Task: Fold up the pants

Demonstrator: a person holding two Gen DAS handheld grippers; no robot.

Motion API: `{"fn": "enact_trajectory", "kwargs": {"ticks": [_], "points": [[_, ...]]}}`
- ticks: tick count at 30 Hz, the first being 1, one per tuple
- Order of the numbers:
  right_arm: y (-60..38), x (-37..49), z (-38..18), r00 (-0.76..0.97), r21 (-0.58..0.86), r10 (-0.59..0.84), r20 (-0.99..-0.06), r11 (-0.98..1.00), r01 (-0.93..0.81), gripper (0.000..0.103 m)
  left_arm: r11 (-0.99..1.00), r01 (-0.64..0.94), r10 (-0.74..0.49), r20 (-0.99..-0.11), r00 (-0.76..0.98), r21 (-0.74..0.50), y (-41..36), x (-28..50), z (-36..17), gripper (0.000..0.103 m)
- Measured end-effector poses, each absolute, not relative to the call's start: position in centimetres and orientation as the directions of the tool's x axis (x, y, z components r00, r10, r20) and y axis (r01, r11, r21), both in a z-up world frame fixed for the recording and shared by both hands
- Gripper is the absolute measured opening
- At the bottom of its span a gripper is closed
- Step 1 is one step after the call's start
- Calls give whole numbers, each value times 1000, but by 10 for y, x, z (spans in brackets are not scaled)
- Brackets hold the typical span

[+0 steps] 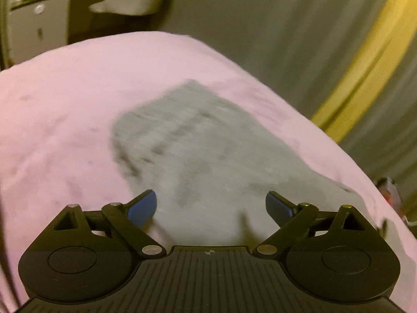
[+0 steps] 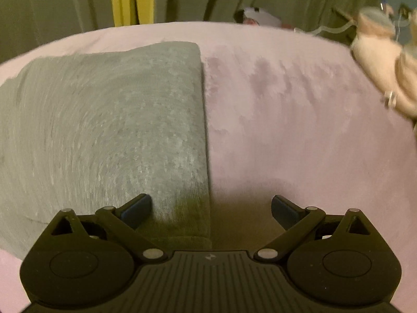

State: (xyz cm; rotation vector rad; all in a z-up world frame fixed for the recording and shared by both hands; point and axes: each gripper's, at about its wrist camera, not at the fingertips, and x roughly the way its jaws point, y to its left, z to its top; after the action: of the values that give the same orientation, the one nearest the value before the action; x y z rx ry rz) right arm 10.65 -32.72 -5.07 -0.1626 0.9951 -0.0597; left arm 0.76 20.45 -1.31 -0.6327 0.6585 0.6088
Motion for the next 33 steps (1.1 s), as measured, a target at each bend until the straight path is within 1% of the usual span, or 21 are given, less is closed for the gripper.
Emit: {"fn": "enact_trajectory", "kwargs": {"ticks": [3, 5, 7, 10, 13, 15, 20, 24, 25, 26, 27, 29, 31, 33], "points": [[-335, 110, -51, 527, -104, -91, -845, 995, 5, 99, 589, -710, 299, -711, 637, -387, 231, -4, -25, 96], [-337, 110, -52, 523, -88, -82, -849, 996, 13, 99, 557, -701, 277, -697, 662, -445, 240, -7, -39, 96], [-334, 109, -54, 524, -92, -85, -847, 996, 13, 99, 521, -713, 248, -715, 653, -470, 250, -13, -49, 94], [-332, 110, -56, 529, -107, -95, -843, 994, 9, 99, 475, -702, 258, -679, 687, -530, 258, -20, -53, 95], [-332, 111, -56, 531, -112, -99, -841, 994, 8, 99, 487, -691, 252, -671, 697, -534, 262, -18, -56, 95], [-332, 113, -57, 530, -107, -97, -842, 994, 11, 99, 491, -673, 253, -649, 718, -553, 272, -9, -63, 96], [-332, 111, -55, 528, -100, -93, -844, 995, 15, 99, 486, -622, 280, -565, 776, -613, 289, -5, -76, 96], [-332, 111, -55, 531, -105, -97, -842, 994, 15, 99, 496, -636, 289, -578, 763, -591, 287, 8, -79, 96], [-332, 111, -56, 531, -105, -97, -842, 994, 15, 99, 497, -648, 303, -585, 752, -577, 285, 10, -76, 91], [-331, 111, -56, 532, -106, -98, -841, 994, 16, 99, 503, -659, 323, -586, 743, -559, 282, 11, -74, 83], [-331, 111, -56, 532, -106, -98, -841, 994, 16, 99, 509, -669, 342, -586, 735, -542, 280, 9, -72, 79], [-331, 111, -56, 532, -105, -98, -841, 994, 16, 99, 542, -664, 376, -557, 740, -516, 271, 5, -69, 62], [-331, 111, -56, 532, -105, -97, -841, 994, 15, 99, 567, -649, 394, -526, 754, -507, 264, -1, -63, 57], [-332, 111, -56, 532, -102, -95, -842, 995, 16, 99, 570, -640, 392, -514, 763, -514, 262, -3, -60, 57]]}}
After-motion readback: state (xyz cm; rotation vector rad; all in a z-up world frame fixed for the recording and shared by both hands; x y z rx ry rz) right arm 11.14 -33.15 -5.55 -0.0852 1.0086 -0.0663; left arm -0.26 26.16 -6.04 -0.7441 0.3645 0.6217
